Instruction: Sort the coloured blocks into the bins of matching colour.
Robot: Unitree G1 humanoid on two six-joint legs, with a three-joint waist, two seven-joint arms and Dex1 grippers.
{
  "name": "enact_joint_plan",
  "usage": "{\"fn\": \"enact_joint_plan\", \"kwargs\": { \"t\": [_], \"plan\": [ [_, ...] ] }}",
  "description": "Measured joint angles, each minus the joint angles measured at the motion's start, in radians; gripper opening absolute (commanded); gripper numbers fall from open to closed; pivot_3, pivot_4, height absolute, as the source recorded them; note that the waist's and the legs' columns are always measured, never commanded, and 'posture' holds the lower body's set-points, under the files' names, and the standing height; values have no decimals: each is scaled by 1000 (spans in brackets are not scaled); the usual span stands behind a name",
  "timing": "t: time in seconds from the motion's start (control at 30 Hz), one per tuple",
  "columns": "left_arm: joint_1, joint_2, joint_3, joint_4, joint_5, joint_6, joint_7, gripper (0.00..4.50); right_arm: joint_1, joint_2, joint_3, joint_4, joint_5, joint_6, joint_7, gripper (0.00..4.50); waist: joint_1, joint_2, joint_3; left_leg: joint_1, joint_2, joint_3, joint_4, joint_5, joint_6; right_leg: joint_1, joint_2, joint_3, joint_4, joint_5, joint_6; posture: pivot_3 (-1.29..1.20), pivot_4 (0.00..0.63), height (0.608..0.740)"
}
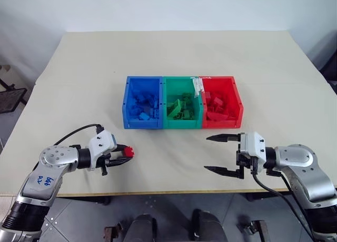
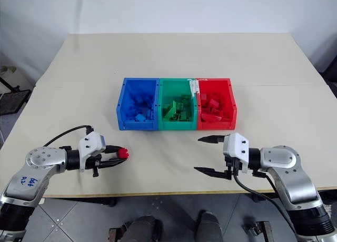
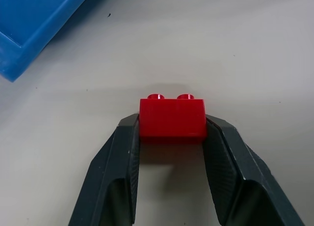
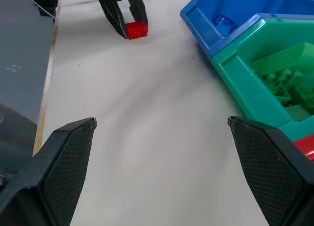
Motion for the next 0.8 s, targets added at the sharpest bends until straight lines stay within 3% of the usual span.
{"fn": "enact_joint_plan", "kwargs": {
  "t": [0.2,0.33,0.5,0.6,0.73,0.8],
  "plan": [
    [-71,-109,4,-46,-92,82,27,1465,86,2,-107,-39,5,19,-96,4500,10,-1,0,-2,-1,-1,1,0,0,0,-1,-1,0,0,0,0,150,740],
    [-240,-239,-17,-123,-150,184,123,1465,199,57,-229,-82,17,18,-209,4500,18,-2,-1,-1,-1,-1,1,0,0,0,-1,-1,0,0,0,0,150,740],
    [-458,-436,-100,-91,-154,256,238,1465,266,129,-361,-119,38,31,-356,4500,22,-2,-1,-1,-2,0,2,0,1,1,-1,0,0,0,0,0,150,740],
    [-563,-539,-166,20,-110,230,284,1465,292,137,-385,-149,41,41,-407,4500,20,-2,-1,-1,-2,0,1,1,1,1,-1,1,-1,0,0,0,150,740],
    [-778,-707,-247,405,27,51,355,1465,347,164,-388,-217,41,57,-456,4500,34,-3,0,-4,-5,1,1,2,4,1,-2,0,-6,0,0,0,150,740],
    [-852,-742,-272,546,84,-54,365,1465,364,168,-385,-244,41,61,-469,4500,32,-3,0,-4,-6,2,0,2,4,1,-2,1,-8,0,1,0,150,740]
  ]
}}
